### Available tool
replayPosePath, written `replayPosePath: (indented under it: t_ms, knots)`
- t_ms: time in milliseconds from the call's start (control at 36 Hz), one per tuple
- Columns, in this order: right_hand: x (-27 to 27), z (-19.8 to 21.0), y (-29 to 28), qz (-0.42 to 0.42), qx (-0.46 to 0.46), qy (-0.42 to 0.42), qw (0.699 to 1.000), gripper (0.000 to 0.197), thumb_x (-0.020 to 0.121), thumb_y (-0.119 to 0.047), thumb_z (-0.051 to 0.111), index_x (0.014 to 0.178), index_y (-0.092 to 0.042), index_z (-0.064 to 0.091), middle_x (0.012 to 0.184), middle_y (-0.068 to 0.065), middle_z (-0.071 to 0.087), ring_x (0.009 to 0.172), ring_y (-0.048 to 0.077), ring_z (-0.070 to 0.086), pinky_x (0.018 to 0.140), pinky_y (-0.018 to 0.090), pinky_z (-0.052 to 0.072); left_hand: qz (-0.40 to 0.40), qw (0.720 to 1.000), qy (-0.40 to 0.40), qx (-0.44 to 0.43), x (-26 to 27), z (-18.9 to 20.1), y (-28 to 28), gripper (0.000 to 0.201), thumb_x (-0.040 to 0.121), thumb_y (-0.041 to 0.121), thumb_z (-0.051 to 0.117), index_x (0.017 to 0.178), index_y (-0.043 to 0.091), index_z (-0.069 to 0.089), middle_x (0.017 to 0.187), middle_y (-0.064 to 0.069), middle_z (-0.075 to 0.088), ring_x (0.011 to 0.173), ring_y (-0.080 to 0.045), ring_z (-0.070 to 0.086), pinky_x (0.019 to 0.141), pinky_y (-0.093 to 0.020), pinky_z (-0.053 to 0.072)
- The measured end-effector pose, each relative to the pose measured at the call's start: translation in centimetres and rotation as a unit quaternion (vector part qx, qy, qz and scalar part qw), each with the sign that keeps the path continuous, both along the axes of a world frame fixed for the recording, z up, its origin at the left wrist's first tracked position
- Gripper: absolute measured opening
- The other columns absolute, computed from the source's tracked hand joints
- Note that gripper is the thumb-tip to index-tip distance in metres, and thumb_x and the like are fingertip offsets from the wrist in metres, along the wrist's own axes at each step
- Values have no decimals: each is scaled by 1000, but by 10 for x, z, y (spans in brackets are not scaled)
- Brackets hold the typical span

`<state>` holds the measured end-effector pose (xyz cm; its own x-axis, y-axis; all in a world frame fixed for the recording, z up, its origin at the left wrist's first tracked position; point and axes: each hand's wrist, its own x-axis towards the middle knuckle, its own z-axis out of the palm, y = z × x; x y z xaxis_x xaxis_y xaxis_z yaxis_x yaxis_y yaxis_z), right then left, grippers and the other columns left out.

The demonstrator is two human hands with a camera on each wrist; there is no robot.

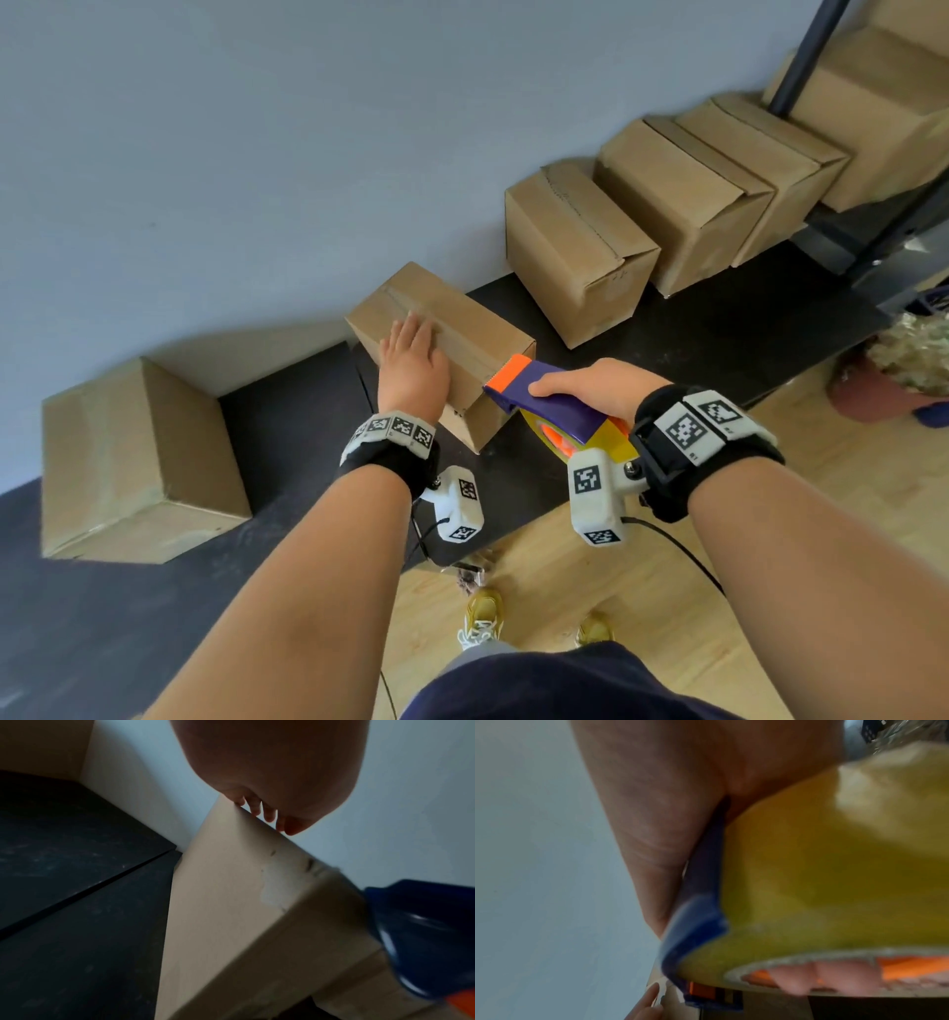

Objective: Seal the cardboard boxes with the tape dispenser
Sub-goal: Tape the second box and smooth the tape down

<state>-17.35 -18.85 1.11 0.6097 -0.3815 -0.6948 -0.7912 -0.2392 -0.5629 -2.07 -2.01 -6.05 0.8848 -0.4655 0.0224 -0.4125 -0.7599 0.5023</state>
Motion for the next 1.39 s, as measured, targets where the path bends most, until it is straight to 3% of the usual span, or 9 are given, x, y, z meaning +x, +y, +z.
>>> replayPosePath:
  t_ms: [194,333,472,750,861,972,1111,1389]
  knots:
    - [4,1,-6,30,-13,-8,999,52,80,-58,69,105,-13,59,102,6,63,85,17,61,69,28,42,-25,998,63,8,-24,-2,21,63,93,29,42,152,27,20,161,7,4,147,-12,-7,121,-37,3]
    - [6,2,-10,50,-19,-14,998,58,79,-59,69,112,-11,61,104,8,66,87,18,63,76,29,45,-64,994,25,83,-34,5,23,74,91,41,49,154,27,12,161,4,-1,147,-16,-10,120,-39,-5]
    - [6,0,-11,53,-22,-33,998,64,78,-57,71,120,-9,64,115,9,66,99,22,64,85,31,46,-126,975,-37,179,-44,1,15,91,83,46,59,153,31,3,161,5,-5,148,-23,-9,120,-42,-3]
    - [-4,2,-16,59,2,-42,997,70,80,-56,70,129,-9,57,120,9,63,97,20,61,75,30,46,-105,949,-103,280,-44,-11,-6,69,100,48,31,153,22,-5,161,-3,-4,146,-37,-3,119,-48,5]
    - [-9,5,-21,56,11,-44,997,70,77,-60,71,125,-10,58,115,9,66,98,22,65,83,34,52,-102,944,-103,298,-43,-12,-8,67,100,50,25,153,22,-6,161,-3,-3,146,-38,-2,119,-49,6]
    - [-15,6,-23,68,13,-43,997,65,79,-58,70,121,-10,58,113,8,65,92,20,63,73,31,51,-99,942,-104,304,-44,-12,-9,67,101,50,27,153,22,-4,161,-3,0,146,-37,1,118,-49,7]
    - [-29,1,-36,66,20,-22,997,66,77,-61,69,118,-11,60,110,9,68,97,22,66,96,39,52,-97,944,-95,302,-42,-10,-12,65,102,46,28,153,23,-5,161,-2,-2,146,-37,-1,119,-49,5]
    - [-32,-12,-35,67,18,-9,998,65,79,-61,67,118,-11,59,112,9,66,98,23,64,91,36,52,-98,942,-101,305,-45,-8,-11,64,102,44,29,154,20,0,161,-3,1,146,-37,2,118,-49,6]
